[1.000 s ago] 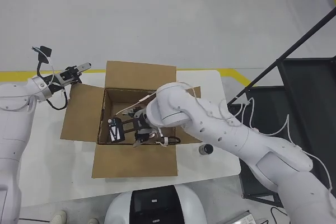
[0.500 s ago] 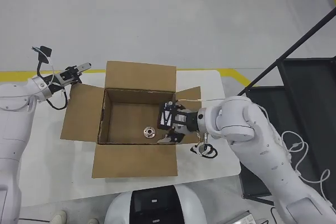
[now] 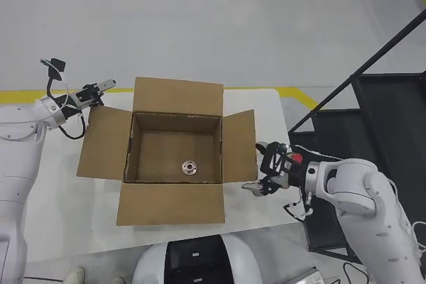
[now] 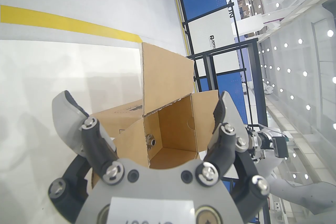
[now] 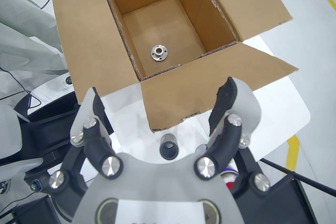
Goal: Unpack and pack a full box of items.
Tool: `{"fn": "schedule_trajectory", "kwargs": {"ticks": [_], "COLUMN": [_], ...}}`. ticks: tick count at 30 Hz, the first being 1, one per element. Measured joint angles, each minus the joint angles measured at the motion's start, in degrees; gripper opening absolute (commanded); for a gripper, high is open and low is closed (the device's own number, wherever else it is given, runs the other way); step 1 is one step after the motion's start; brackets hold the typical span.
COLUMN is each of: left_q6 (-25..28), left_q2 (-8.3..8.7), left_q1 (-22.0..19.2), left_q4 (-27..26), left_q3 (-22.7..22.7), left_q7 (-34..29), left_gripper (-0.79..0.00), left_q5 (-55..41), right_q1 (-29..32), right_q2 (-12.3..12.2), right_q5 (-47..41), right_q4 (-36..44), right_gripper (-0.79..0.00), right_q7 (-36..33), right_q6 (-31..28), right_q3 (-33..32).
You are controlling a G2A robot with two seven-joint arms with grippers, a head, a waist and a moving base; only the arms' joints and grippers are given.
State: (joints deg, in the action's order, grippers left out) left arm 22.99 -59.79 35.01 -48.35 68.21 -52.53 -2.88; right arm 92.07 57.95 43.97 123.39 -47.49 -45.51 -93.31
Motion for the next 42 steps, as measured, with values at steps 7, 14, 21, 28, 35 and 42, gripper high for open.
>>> {"fn": "schedule_trajectory", "kwargs": {"ticks": [7, 14, 21, 28, 35, 42], "left_q6": [0.0, 0.0, 0.0, 0.0, 0.0, 0.0], "left_q2": [0.0, 0.0, 0.0, 0.0, 0.0, 0.0], "left_q1": [0.0, 0.0, 0.0, 0.0, 0.0, 0.0], "left_q4": [0.0, 0.0, 0.0, 0.0, 0.0, 0.0], "left_q3": [0.0, 0.0, 0.0, 0.0, 0.0, 0.0], "left_q7": [0.0, 0.0, 0.0, 0.0, 0.0, 0.0], "left_gripper": [0.0, 0.0, 0.0, 0.0, 0.0, 0.0], "left_q5": [0.0, 0.0, 0.0, 0.0, 0.0, 0.0], "right_q1": [0.4, 0.4, 0.8, 6.3, 8.1, 5.8], "right_q2": [-0.1, -0.1, -0.3, -0.7, -0.6, -0.5], "right_q5": [0.0, 0.0, 4.7, 13.6, 25.9, 36.9], "right_q4": [0.4, 0.4, 0.5, -5.2, -9.2, -13.6], "right_gripper": [0.0, 0.0, 0.0, 0.0, 0.0, 0.0], "right_q7": [0.4, 0.4, 1.8, 7.1, 12.7, 15.5], "right_q6": [-0.6, -0.6, -0.8, -3.7, -2.2, 1.0], "right_q3": [-0.5, -0.4, -1.4, -3.6, 0.6, 6.4]}}
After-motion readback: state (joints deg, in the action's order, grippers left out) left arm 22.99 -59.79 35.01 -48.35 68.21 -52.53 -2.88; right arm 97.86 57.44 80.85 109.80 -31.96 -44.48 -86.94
